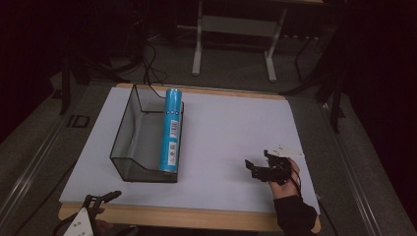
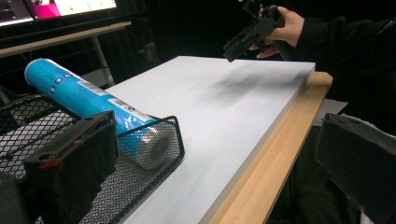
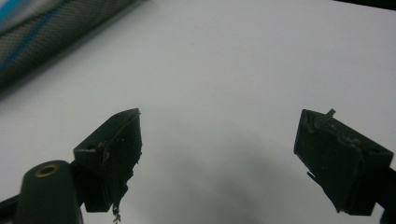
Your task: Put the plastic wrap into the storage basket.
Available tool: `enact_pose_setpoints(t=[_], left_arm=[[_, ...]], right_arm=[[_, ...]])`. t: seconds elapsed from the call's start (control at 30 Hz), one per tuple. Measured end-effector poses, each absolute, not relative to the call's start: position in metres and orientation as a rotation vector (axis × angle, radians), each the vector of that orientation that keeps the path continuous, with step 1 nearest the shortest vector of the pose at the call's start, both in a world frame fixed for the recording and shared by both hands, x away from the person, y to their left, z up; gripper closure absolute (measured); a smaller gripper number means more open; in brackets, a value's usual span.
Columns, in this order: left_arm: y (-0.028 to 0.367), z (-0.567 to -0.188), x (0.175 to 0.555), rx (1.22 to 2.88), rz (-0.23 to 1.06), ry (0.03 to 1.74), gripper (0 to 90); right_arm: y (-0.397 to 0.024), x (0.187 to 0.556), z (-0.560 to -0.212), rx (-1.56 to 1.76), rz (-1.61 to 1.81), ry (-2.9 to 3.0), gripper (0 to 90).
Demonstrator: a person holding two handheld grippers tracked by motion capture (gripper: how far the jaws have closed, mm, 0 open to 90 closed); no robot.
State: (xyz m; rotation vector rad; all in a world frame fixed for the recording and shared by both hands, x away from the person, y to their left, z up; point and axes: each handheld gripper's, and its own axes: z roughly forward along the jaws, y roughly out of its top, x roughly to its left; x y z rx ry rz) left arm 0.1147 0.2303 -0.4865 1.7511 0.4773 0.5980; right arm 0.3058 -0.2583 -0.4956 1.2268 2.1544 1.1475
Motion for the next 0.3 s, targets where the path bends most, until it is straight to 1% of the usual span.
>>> enact_pose_setpoints(t=[0.3], left_arm=[[0.231, -0.4874, 0.1162, 1.756, 0.596, 0.483, 0.2]], right_arm=[[-0.2665, 0.311, -0.5038, 1.217, 1.114, 2.121, 14.5]])
